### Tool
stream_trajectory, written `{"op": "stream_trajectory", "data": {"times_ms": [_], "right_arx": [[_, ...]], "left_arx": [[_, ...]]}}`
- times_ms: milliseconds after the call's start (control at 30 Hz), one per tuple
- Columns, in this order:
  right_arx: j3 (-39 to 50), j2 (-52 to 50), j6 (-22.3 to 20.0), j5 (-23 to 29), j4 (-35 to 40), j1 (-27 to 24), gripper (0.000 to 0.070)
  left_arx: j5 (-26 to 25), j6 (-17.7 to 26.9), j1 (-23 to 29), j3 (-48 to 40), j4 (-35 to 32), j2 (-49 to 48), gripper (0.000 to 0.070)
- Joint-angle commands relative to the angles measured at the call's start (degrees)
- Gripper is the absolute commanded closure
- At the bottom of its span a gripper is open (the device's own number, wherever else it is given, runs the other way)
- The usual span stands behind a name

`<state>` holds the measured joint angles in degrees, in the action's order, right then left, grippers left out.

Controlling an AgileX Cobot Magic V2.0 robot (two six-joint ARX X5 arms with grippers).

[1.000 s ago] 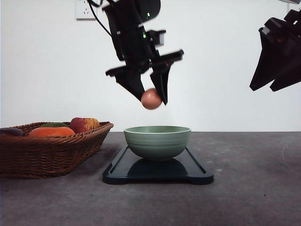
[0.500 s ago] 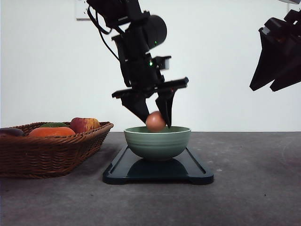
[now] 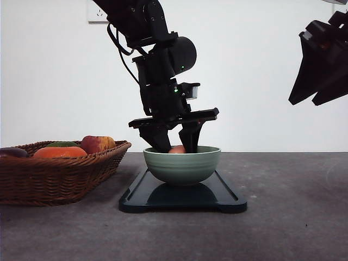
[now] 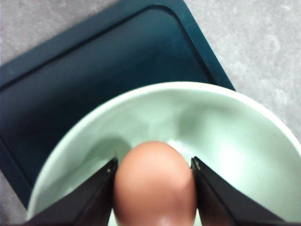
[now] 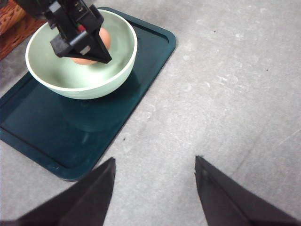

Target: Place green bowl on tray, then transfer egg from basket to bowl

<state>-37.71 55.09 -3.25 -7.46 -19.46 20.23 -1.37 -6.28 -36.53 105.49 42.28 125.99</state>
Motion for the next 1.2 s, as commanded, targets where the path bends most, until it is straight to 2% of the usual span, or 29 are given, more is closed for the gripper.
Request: {"op": "stream_trajectory", "data": {"times_ms": [0,967,1000,1100,1167], "right_arx": [[-0.09,0.17,-0.72,-0.02,0.35,0.2,0.0365],[-0.09,0.17,-0.7,-0.04,0.34,0.2,0.0366],[-0.09,0.17,-0.7,-0.04,0.33,0.2,0.0366],[-0.09,0.17,-0.7,-0.04,0.33,0.2,0.0366],[-0.09,0.17,-0.69,-0.05,0.34,0.2,0.0366]], "left_arx": [[0.07,-0.42,-0.85,1.64,-0.09,1.84,0.0439],[0.11,-0.42,-1.84,1.64,-0.32,2.97,0.0421],[0.11,-0.42,-1.84,1.64,-0.33,2.97,0.0415],[0.11,-0.42,-1.84,1.64,-0.31,2.97,0.0329],[0.11,-0.44,-1.84,1.64,-0.16,2.97,0.033]]}}
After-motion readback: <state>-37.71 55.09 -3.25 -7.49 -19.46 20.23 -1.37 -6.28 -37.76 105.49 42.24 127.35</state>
